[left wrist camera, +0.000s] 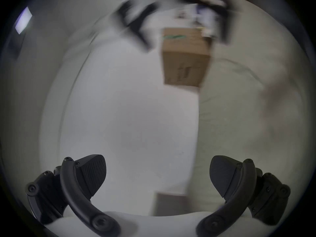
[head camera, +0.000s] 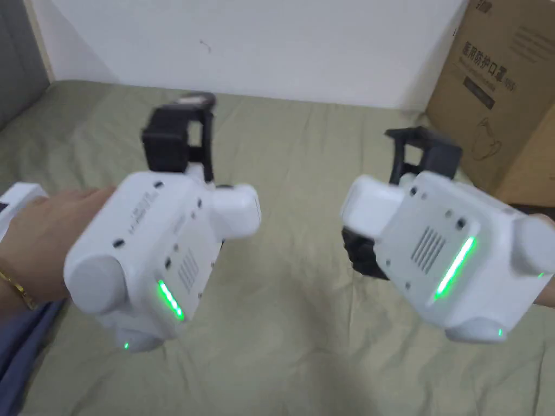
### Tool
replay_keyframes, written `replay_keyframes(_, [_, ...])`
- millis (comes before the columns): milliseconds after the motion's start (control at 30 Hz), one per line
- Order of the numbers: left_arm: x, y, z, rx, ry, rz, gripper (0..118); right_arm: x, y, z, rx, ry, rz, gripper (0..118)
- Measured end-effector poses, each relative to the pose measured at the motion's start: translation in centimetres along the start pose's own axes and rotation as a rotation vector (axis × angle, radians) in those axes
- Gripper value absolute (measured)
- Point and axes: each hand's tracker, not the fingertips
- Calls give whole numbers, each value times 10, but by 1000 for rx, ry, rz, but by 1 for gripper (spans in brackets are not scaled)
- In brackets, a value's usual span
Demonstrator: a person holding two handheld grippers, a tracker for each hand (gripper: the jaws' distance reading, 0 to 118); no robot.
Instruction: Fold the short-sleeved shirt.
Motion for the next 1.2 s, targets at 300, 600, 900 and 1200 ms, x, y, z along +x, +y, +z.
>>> replay_keyframes(300, [-29, -19, -12, -177, 116, 1053, 118, 13, -20, -1, 143, -259, -949, 118])
replay_keyframes(600, [2, -29, 1, -260, 112, 1078, 118, -22, -33, -3, 60, -272, -989, 118])
replay_keyframes(900, [8, -30, 4, -274, 126, 1068, 118, -27, -35, -5, 36, -264, -1012, 118])
replay_keyframes(1200, [5, -29, 7, -269, 117, 1068, 118, -29, -34, -4, 34, -260, -1015, 118])
